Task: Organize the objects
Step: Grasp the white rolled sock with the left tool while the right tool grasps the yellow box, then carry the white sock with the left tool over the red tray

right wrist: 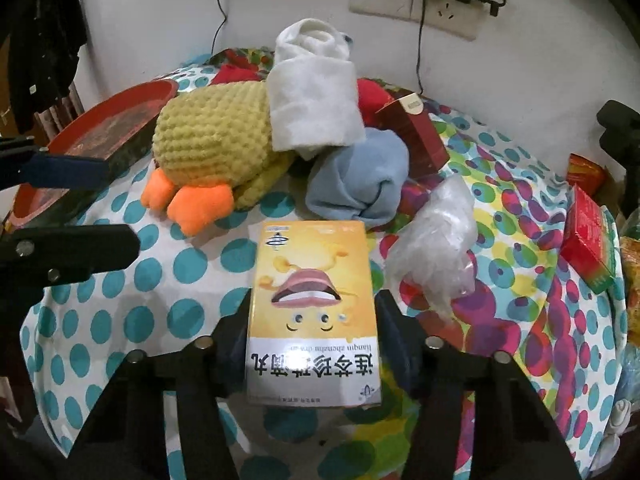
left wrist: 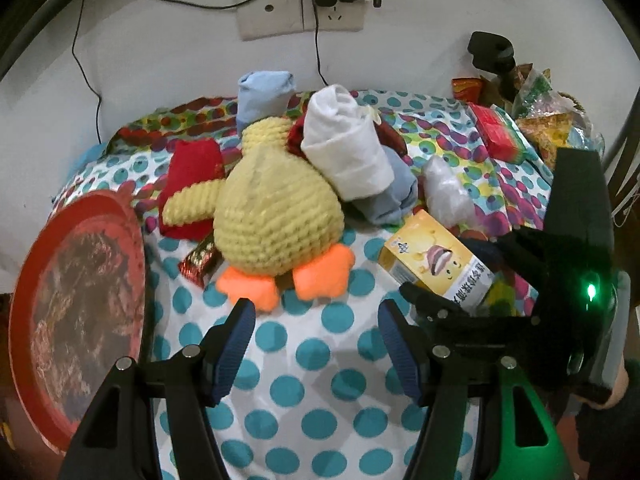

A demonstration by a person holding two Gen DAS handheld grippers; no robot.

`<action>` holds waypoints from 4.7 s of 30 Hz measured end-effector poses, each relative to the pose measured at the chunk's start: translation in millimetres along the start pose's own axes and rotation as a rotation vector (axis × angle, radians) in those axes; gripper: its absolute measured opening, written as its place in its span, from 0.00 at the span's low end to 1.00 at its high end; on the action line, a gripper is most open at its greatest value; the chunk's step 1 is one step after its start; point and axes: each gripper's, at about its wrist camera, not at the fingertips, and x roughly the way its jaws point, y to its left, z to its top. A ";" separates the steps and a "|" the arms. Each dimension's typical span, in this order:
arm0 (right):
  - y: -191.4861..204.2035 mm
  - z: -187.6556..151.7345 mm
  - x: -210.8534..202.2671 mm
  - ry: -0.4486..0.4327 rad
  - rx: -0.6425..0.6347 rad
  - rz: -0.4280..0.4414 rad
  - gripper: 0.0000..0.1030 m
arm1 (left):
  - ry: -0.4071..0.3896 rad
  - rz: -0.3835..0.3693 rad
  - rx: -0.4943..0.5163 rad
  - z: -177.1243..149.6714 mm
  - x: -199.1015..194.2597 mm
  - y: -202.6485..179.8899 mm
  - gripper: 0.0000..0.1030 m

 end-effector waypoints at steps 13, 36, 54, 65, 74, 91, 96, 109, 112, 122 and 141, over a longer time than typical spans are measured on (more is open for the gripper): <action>-20.4 5.1 3.0 -0.016 0.107 -0.047 0.47 | -0.041 0.001 0.012 54.9 18.5 -23.2 0.64; -26.0 5.2 6.5 -0.027 0.149 -0.019 0.48 | -0.030 -0.031 0.001 99.2 59.1 -17.4 0.61; -23.3 6.4 9.9 -0.023 0.149 -0.034 0.48 | -0.079 -0.037 0.019 79.0 26.4 -10.9 0.39; -21.8 6.9 11.6 -0.023 0.150 -0.036 0.48 | -0.116 -0.018 0.037 62.3 -2.0 -6.3 0.39; -19.6 6.8 11.2 -0.020 0.147 -0.042 0.51 | -0.111 -0.003 0.040 45.7 -17.3 0.6 0.39; -14.1 7.9 14.2 -0.019 0.152 -0.043 0.51 | -0.100 0.085 -0.020 18.5 -40.4 49.5 0.39; -13.4 8.4 14.5 -0.019 0.152 -0.045 0.51 | -0.097 0.128 -0.049 12.2 -44.4 73.0 0.39; -9.9 9.3 16.0 -0.017 0.154 -0.047 0.51 | -0.038 0.251 -0.182 -14.6 -28.2 157.0 0.39; -9.4 9.3 16.2 -0.017 0.155 -0.048 0.51 | -0.032 0.276 -0.220 -16.8 -24.9 179.2 0.39; -5.2 10.2 18.0 -0.016 0.156 -0.050 0.51 | -0.006 0.378 -0.326 -22.1 -10.8 251.9 0.39; -3.5 11.5 20.2 -0.014 0.157 -0.055 0.51 | 0.038 0.390 -0.408 -18.6 22.4 312.2 0.39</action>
